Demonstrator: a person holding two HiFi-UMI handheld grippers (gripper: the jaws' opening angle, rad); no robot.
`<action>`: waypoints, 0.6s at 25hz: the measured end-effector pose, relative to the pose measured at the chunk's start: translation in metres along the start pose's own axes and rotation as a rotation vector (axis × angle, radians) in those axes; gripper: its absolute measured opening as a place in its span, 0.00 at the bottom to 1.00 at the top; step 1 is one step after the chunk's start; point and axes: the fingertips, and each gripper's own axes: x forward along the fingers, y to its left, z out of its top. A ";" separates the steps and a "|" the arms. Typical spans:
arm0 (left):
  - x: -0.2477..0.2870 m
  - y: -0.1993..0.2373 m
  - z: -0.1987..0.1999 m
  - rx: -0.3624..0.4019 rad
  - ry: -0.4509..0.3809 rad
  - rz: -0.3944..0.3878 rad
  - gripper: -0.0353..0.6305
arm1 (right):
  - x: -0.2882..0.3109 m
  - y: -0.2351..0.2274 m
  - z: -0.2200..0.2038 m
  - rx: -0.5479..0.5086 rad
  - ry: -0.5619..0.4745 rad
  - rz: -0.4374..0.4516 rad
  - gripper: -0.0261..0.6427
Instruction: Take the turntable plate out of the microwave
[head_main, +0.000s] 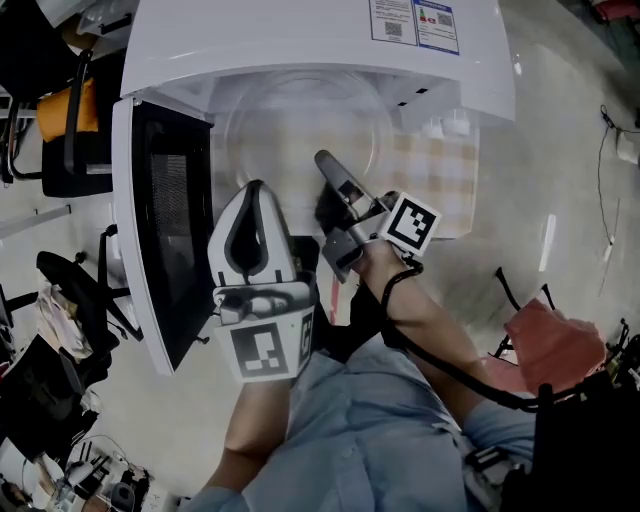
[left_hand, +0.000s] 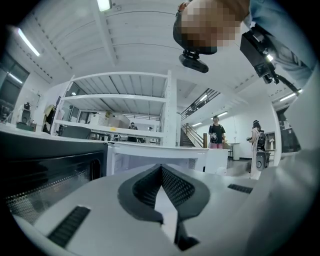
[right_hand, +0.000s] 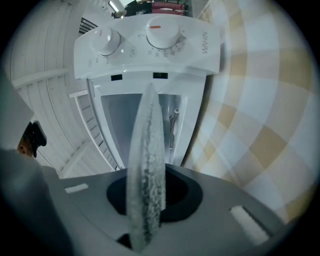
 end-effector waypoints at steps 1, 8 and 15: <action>-0.005 -0.003 0.002 0.000 -0.001 0.002 0.06 | -0.005 0.004 -0.002 0.000 0.006 -0.003 0.08; -0.043 -0.023 0.030 0.001 -0.018 0.026 0.06 | -0.045 0.046 -0.017 0.009 0.029 0.017 0.08; -0.072 -0.047 0.069 0.008 -0.065 0.042 0.06 | -0.080 0.103 -0.024 -0.004 0.052 0.059 0.08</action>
